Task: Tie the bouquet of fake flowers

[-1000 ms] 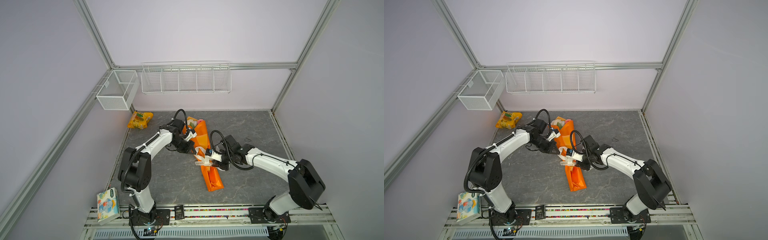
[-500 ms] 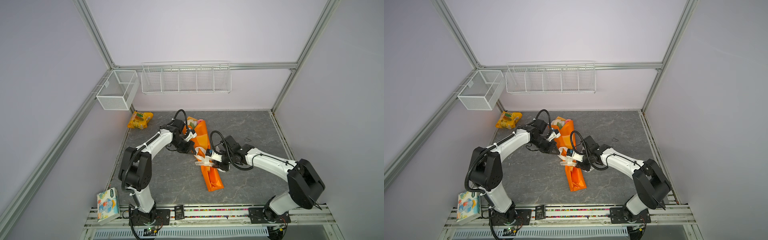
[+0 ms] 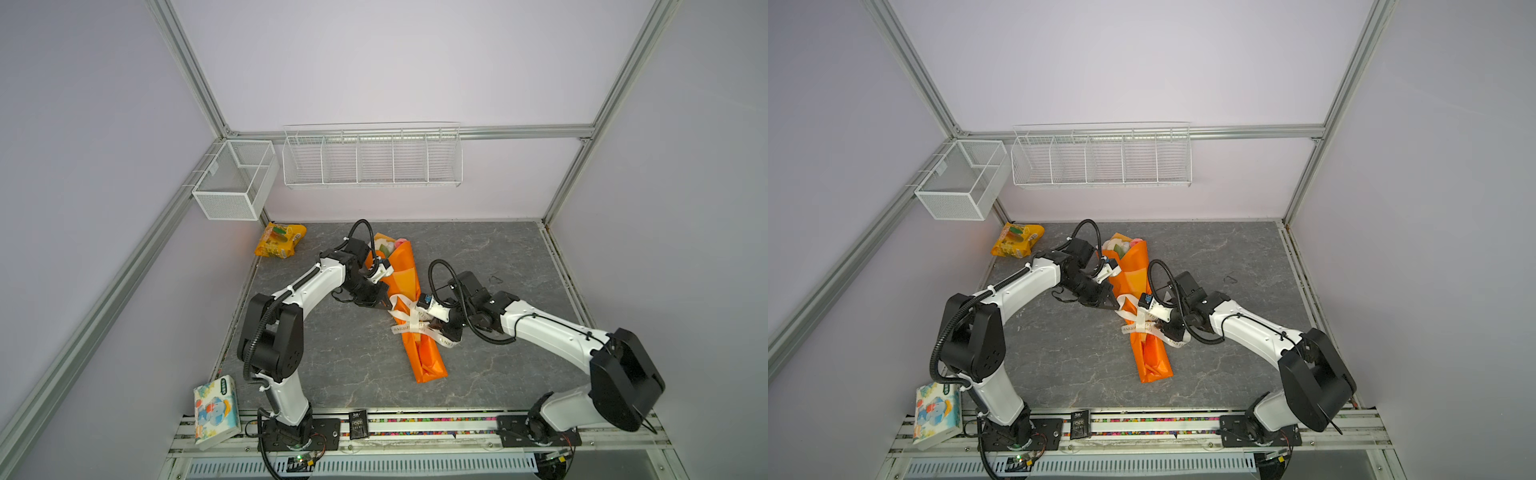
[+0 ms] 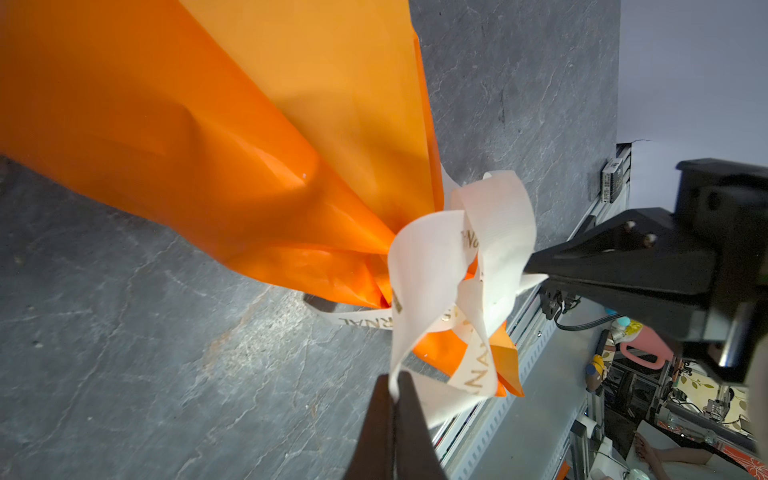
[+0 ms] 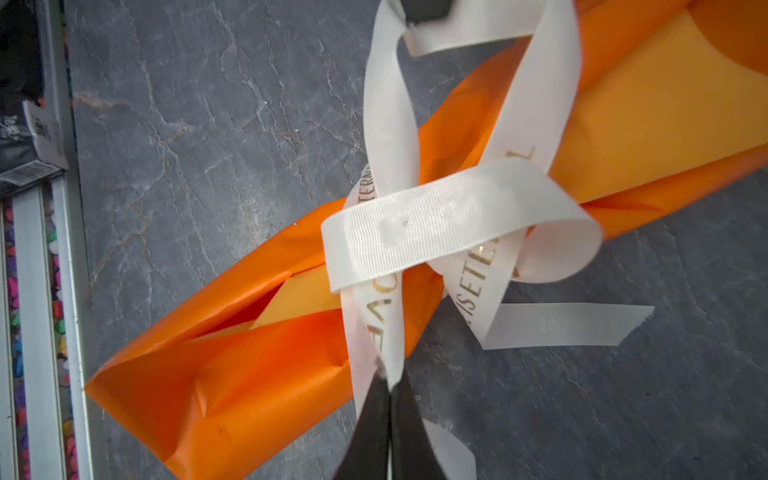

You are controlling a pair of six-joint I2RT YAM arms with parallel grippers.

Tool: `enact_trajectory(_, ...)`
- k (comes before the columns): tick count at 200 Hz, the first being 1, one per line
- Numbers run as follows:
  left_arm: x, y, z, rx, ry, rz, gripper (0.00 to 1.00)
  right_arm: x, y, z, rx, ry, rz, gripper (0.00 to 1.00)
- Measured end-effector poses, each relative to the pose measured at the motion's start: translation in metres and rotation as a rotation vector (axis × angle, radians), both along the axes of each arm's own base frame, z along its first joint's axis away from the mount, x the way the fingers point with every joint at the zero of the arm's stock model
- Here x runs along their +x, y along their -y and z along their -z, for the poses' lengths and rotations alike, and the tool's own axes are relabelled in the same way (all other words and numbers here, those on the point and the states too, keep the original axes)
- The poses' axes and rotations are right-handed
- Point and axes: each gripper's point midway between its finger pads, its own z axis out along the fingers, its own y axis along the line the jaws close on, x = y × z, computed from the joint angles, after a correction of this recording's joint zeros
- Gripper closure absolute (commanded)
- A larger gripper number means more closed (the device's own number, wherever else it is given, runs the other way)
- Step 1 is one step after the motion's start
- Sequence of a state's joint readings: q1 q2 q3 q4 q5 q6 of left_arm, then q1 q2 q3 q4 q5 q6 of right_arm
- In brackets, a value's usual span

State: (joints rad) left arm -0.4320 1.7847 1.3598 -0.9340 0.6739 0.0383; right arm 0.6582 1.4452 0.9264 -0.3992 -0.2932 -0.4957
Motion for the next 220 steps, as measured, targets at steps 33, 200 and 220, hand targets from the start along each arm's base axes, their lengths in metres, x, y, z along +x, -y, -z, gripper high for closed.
enact_trajectory(33,0.0,0.0,0.001,0.003,-0.003,0.0,1.0,0.008,0.006,-0.003,0.007,0.005,0.067,0.93)
enact_trajectory(200,-0.005,-0.033,0.03,0.202,0.019,0.022,1.0,0.058,0.028,0.022,-0.123,0.056,0.37,0.93)
enact_trajectory(220,-0.006,-0.037,0.032,0.218,0.02,0.024,1.0,0.058,0.027,0.021,-0.121,0.052,0.367,0.93)
